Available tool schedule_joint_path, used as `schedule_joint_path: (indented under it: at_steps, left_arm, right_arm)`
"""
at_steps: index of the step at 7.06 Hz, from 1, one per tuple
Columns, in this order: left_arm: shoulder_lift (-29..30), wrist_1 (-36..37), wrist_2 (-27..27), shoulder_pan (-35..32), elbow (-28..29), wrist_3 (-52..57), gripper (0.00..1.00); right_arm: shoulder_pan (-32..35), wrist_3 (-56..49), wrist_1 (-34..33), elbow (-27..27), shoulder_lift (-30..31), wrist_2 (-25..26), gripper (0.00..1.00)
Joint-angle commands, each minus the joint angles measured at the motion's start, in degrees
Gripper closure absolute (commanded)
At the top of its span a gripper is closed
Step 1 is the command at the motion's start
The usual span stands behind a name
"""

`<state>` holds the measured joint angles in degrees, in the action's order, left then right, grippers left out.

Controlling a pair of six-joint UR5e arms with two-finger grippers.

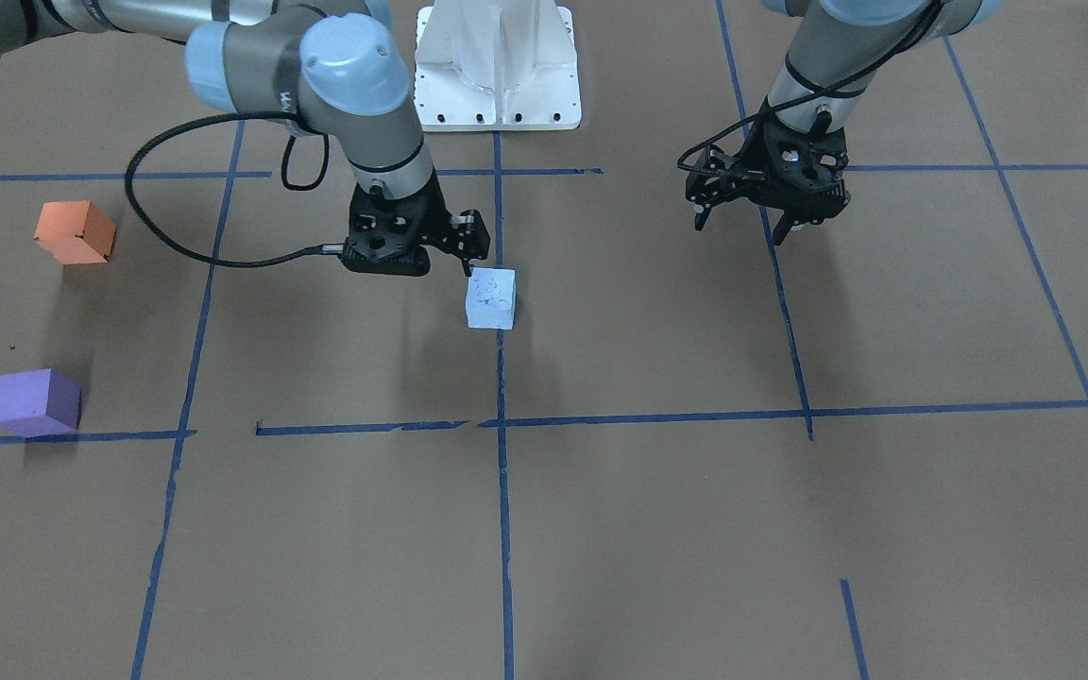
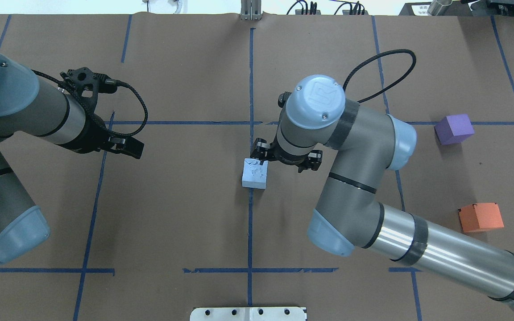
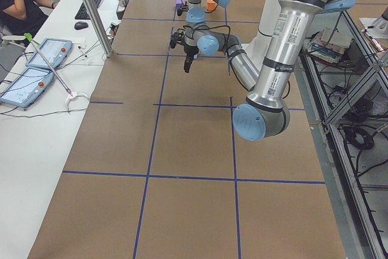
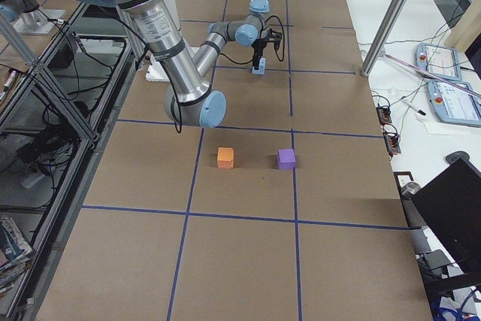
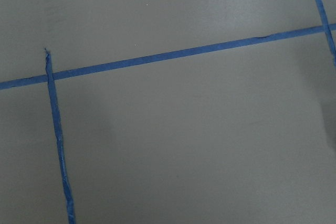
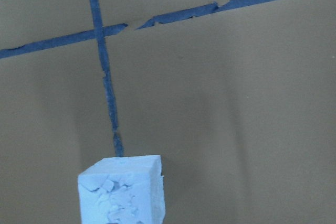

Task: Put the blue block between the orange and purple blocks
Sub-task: 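Release the cube and withdraw the left arm while the right gripper reaches it, then close the right gripper on the light blue cube at the center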

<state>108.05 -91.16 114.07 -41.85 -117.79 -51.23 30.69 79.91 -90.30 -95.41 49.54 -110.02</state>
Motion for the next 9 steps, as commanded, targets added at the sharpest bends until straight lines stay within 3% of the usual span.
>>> schedule_joint_path:
  at_steps: [1,4,6,9]
  left_arm:
    - [-0.03,-0.07,-0.07,0.02,-0.16,-0.27,0.00]
    - [-0.03,0.01,-0.25,0.11,-0.24,-0.89,0.00]
    - [-0.03,0.01,-0.25,0.19,-0.24,-0.98,0.00]
    - [-0.03,0.01,-0.25,0.11,-0.24,-0.98,0.00]
  right_arm:
    - [-1.15,0.59,0.21,4.60,-2.78,1.03,0.00]
    - [-2.12,-2.03,0.21,8.82,-5.93,1.12,0.00]
    - [-2.30,-10.11,0.21,9.19,-5.86,2.26,0.00]
    - [-2.91,-9.60,0.30,10.50,-6.21,2.53,0.00]
